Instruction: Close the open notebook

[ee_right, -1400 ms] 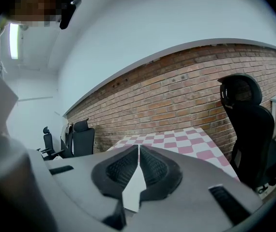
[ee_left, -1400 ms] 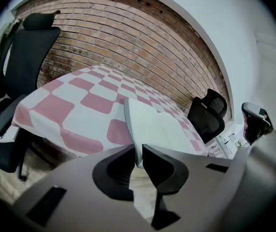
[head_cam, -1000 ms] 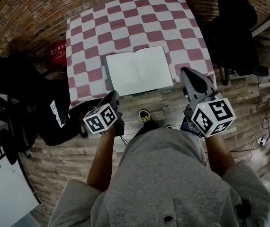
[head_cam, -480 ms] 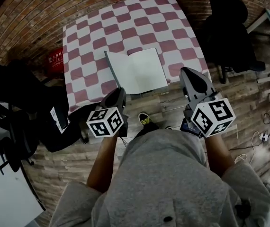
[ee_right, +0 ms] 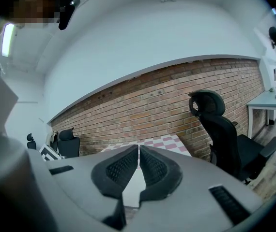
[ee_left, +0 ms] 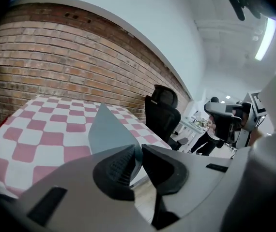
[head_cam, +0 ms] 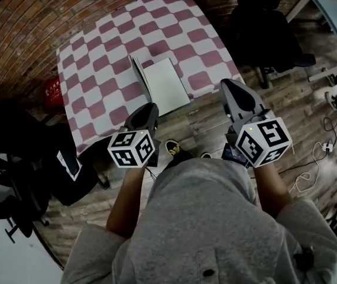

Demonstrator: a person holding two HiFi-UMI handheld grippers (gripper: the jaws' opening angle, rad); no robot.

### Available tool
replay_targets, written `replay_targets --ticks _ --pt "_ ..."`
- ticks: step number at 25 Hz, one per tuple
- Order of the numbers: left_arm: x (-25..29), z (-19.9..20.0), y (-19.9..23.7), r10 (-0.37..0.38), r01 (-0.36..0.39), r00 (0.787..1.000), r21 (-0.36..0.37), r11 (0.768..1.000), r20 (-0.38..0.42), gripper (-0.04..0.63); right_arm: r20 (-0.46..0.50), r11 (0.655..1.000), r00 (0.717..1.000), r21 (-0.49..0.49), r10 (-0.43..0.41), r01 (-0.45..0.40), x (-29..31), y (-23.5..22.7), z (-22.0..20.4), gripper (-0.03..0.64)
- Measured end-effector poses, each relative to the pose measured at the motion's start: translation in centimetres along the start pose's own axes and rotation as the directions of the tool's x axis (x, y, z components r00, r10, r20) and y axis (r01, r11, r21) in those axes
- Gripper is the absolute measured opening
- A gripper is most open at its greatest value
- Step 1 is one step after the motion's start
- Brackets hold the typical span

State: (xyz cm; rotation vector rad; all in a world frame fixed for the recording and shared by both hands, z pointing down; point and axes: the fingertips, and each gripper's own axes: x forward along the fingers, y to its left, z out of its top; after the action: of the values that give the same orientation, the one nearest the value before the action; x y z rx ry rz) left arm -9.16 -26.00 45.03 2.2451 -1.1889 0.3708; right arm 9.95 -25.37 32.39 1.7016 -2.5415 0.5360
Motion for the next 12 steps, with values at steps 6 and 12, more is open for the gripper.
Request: replay_targets --ticks 6,12 --pt "3.8 -0.9 -2.6 -0.070 0.073 0.995 0.050 0.996 -0.064 0.051 0.012 0.996 0.996 0.012 -0.090 0.089 -2.6 -2.7 0.2 0.032" --pt "7.5 -2.8 -4.1 -0.100 0.115 0.983 0.090 0.989 -0.151 0.051 0.006 0.982 0.982 0.027 -0.187 0.187 -5.5 -5.2 0.1 0.033"
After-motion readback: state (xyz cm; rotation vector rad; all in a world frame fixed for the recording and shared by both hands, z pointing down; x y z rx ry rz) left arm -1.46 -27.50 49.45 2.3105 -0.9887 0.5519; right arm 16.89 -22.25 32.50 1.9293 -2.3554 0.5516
